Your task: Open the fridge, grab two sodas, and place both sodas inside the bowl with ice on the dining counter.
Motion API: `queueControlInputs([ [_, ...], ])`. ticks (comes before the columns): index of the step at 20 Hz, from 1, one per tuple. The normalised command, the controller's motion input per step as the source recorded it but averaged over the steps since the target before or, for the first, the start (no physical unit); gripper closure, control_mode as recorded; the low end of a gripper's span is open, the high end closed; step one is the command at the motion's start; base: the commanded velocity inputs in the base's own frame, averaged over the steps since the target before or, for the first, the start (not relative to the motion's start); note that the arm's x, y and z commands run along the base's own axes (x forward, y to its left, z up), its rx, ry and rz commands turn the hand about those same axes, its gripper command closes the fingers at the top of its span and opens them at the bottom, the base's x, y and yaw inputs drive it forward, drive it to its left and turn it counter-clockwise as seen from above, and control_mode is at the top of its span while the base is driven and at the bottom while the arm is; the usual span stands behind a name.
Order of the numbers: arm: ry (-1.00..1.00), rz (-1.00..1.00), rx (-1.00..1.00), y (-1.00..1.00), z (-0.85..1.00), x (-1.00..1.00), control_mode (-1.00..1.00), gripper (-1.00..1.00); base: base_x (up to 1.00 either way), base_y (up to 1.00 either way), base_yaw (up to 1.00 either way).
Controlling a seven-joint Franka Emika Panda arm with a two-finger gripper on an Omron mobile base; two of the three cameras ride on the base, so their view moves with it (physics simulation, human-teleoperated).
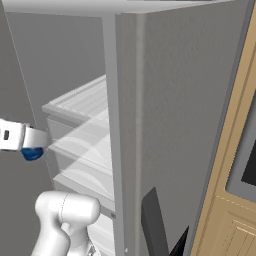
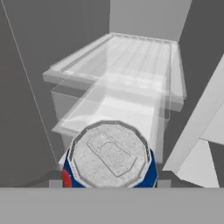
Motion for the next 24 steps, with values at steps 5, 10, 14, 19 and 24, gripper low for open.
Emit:
queueControlInputs([
  [5,0.00,0.04,0.00,-0.02,0.09,-0.72,-1.00,1.00,0.00,0.00,0.00],
  [10,-0.06,-0.02,0.01,0.00,0.01,-0.13,-1.00,1.00,0.00,0.00,0.00],
  [14,-0.12,-0.10,0.00,-0.10,0.22,-0.34,-1.00,1.00,0.00,0.00,0.00],
  [19,-0.06,-0.04,0.00,0.00,0.13,-0.17,1.00,1.00,-0.39,0.00,-0.09],
  [24,0.00,0.00,0.00,0.00,0.00,0.00,1.00,1.00,-0.62,0.00,-0.29],
])
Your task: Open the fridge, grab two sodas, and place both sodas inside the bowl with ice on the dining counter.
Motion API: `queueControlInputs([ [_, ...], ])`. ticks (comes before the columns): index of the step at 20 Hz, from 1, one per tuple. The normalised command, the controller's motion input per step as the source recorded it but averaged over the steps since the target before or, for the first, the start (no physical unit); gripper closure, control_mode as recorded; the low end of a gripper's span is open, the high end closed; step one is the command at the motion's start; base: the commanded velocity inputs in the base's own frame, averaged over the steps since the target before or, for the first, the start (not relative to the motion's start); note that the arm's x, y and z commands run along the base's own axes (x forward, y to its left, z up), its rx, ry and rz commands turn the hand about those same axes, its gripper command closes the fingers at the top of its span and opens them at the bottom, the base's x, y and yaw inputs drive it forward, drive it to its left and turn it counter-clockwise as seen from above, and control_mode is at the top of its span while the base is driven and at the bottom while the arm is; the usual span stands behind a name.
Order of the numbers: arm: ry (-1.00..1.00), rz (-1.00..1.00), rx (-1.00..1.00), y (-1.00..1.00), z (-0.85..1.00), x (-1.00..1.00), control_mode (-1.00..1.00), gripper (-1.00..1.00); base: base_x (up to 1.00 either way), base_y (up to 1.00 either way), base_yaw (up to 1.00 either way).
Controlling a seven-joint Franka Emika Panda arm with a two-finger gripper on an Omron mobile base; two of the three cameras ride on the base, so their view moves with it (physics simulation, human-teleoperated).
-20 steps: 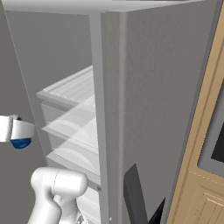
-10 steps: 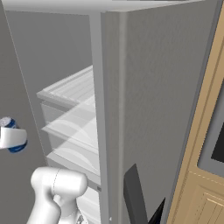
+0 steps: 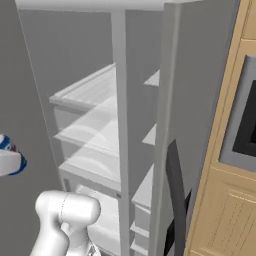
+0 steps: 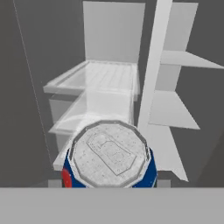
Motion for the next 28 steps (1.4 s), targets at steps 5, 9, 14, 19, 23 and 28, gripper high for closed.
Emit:
queueControlInputs([
  [5,0.00,0.00,0.00,0.00,0.00,0.00,1.00,1.00,-0.68,0.02,-0.39],
  [9,0.00,0.00,0.00,0.00,0.00,0.00,1.00,1.00,-0.65,0.11,-0.46],
  [14,0.00,0.00,0.00,0.00,0.00,0.00,1.00,1.00,-0.62,0.11,-0.57],
  [19,0.00,0.00,0.00,0.00,0.00,0.00,1.00,1.00,-0.43,0.06,-0.62],
  [23,0.00,0.00,0.00,0.00,0.00,0.00,1.00,1.00,-0.25,0.00,-0.63],
  [28,0.00,0.00,0.00,0.00,0.00,0.00,1.00,1.00,-0.03,-0.02,-0.64],
])
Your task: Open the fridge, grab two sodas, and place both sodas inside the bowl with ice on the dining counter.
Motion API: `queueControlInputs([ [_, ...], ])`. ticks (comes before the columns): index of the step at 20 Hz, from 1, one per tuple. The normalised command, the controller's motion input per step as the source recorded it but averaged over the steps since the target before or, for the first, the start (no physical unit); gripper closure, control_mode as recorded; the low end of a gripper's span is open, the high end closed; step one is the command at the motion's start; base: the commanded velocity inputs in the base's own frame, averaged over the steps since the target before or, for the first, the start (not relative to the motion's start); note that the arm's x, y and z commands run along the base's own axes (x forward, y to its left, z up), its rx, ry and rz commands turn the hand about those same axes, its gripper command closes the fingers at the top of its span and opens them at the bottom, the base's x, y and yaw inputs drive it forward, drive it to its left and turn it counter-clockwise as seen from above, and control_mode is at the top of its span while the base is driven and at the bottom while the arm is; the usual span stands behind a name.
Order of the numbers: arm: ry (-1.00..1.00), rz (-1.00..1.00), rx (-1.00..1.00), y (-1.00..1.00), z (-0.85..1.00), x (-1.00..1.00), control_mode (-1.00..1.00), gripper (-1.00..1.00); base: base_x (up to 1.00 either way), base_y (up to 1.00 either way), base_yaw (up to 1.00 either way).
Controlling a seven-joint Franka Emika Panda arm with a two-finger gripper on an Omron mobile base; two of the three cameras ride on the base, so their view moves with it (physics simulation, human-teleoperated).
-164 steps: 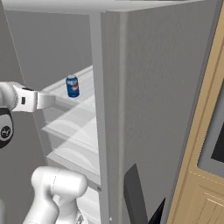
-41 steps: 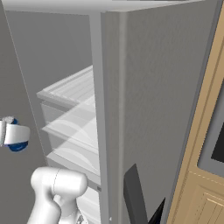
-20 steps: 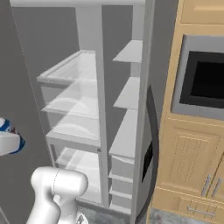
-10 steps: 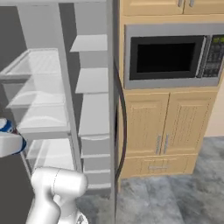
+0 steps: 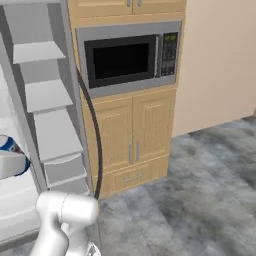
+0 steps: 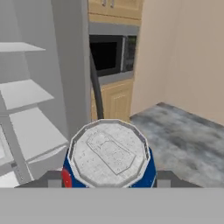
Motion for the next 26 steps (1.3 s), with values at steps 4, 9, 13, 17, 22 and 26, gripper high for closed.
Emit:
queueControlInputs([
  [4,0.00,0.00,0.00,0.00,0.00,0.00,1.00,1.00,0.01,-0.15,-0.59],
  [9,0.00,0.00,0.00,0.00,0.00,0.00,1.00,1.00,0.14,-0.13,-0.63],
  [13,0.00,0.00,0.00,0.00,0.00,0.00,1.00,1.00,0.13,-0.23,-0.66],
  [17,0.00,0.00,0.00,0.00,0.00,0.00,1.00,1.00,0.17,-0.24,-0.66],
  [22,0.00,0.00,0.00,0.00,0.00,0.00,1.00,1.00,0.44,-0.15,-0.58],
  [26,0.00,0.00,0.00,0.00,0.00,0.00,1.00,1.00,0.92,-0.20,-0.40],
])
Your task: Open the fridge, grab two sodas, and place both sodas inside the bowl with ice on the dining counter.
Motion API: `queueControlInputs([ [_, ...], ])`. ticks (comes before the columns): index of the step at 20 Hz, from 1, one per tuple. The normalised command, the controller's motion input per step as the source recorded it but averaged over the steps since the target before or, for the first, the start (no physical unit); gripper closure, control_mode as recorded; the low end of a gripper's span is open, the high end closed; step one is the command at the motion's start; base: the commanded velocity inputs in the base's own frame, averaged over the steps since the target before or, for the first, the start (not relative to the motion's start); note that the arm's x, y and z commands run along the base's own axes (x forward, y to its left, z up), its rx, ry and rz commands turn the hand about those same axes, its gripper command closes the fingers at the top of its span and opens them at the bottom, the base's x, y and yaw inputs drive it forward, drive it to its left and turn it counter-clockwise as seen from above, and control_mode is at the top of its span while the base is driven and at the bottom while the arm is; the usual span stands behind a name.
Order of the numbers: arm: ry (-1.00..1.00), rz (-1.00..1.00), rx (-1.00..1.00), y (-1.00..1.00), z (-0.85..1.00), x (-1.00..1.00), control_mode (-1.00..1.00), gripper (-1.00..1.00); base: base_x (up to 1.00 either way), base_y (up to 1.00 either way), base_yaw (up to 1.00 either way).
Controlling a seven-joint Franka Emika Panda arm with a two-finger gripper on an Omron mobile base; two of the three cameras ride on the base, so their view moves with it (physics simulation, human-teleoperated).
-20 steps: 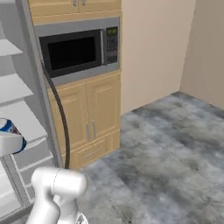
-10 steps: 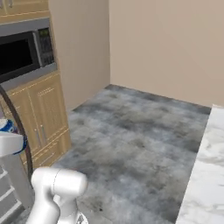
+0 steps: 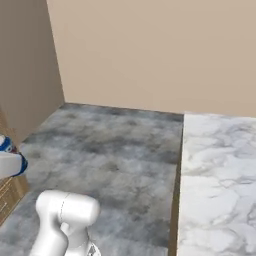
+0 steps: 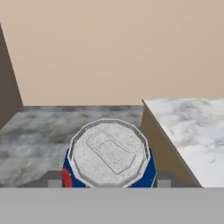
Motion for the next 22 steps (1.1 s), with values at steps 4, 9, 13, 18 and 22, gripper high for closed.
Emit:
queueControlInputs([
  [4,0.00,0.00,0.00,0.00,0.00,0.00,1.00,1.00,1.00,-0.15,-0.31],
  [9,0.00,0.00,0.00,0.00,0.00,0.00,1.00,1.00,1.00,0.00,-0.24],
  [13,0.00,0.00,0.00,0.00,0.00,0.00,1.00,1.00,1.00,0.07,-0.25],
  [18,0.00,0.00,0.00,0.00,0.00,0.00,1.00,1.00,1.00,0.29,-0.31],
  [22,0.00,0.00,0.00,0.00,0.00,0.00,1.00,1.00,0.99,0.39,-0.40],
])
